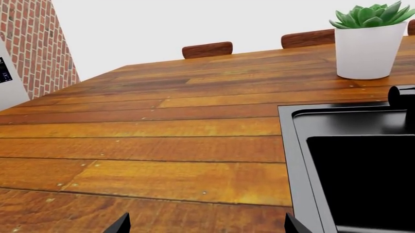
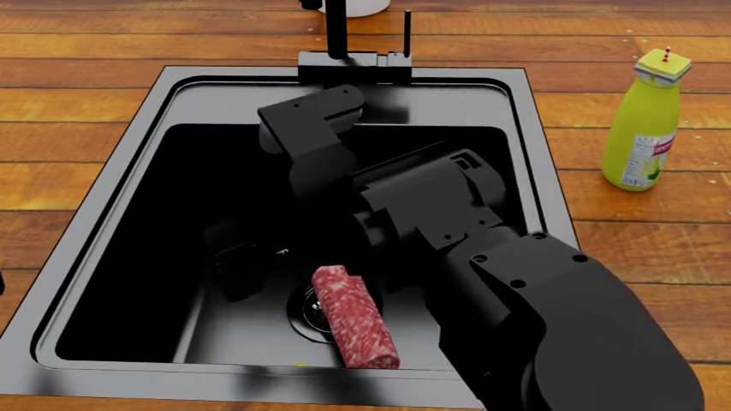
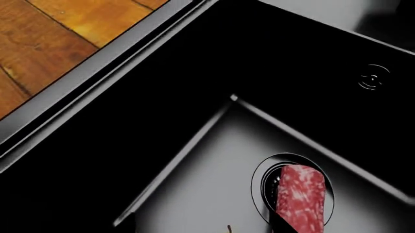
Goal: Pick the pear from the counter and place it in the sink
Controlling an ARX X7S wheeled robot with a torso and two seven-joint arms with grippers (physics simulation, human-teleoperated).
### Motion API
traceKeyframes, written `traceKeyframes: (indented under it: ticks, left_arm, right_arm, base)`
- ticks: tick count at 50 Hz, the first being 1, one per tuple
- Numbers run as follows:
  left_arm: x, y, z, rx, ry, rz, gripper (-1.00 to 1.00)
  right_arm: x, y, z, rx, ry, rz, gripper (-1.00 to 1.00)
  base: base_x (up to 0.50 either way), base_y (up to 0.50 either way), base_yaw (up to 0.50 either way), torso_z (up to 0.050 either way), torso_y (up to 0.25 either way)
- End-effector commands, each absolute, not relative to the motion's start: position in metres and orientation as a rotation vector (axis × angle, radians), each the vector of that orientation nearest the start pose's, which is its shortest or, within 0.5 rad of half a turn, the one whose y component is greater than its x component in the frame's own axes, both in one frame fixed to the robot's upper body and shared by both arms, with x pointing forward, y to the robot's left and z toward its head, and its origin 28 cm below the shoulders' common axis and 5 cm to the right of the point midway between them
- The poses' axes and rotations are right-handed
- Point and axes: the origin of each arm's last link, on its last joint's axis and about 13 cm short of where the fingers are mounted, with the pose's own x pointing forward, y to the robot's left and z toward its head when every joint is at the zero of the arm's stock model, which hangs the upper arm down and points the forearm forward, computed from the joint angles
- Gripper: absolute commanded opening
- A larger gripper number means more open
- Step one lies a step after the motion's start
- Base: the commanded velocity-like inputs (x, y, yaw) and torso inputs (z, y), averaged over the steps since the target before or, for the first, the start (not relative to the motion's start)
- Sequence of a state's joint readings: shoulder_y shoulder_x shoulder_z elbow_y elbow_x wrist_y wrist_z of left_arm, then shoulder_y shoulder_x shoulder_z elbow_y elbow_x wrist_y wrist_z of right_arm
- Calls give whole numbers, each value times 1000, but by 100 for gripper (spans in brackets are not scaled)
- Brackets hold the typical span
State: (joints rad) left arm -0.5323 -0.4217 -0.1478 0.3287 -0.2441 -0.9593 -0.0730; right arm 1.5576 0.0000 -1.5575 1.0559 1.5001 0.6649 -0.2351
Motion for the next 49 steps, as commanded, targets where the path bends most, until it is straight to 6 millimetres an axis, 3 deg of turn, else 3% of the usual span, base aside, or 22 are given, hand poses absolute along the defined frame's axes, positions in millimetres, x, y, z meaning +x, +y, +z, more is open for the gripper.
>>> traceKeyframes:
  ticks: [1,18,32,49]
  left_arm:
    - [271,319,177,131,68,231,100]
    - [275,316,177,146,68,221,100]
    - [274,315,179,150,63,217,100]
    - [271,317,180,151,61,222,100]
  right_arm:
    - [406,-27,231,-98,565,704,100]
    - [359,-65,232,8,396,665,100]
    - [308,-97,236,62,277,603,100]
    - [232,-145,225,93,134,527,100]
  base:
    - [0,0,0,0,0]
    - [0,0,0,0,0]
    - [0,0,0,0,0]
    - [0,0,0,0,0]
